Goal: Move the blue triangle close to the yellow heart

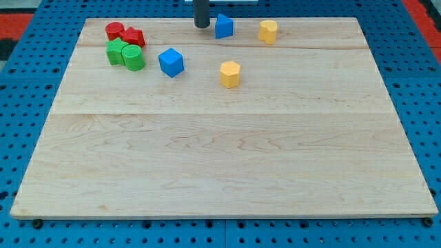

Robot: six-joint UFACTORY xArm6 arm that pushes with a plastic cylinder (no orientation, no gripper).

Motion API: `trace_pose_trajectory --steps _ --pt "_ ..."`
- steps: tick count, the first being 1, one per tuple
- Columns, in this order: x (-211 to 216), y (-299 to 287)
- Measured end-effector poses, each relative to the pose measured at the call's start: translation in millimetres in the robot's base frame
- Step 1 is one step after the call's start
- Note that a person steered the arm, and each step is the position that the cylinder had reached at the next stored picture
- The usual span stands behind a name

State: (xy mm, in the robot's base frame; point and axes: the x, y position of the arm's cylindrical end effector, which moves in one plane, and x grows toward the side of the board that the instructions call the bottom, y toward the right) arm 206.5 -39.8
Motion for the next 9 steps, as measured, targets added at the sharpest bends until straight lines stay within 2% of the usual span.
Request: trace_pose_trajectory --steps 1,3,5,7,8,9 --pt "-15 0" --pt "-14 0" --pt "7 47" --pt "23 -3" --pt "68 -10" --pt "88 22"
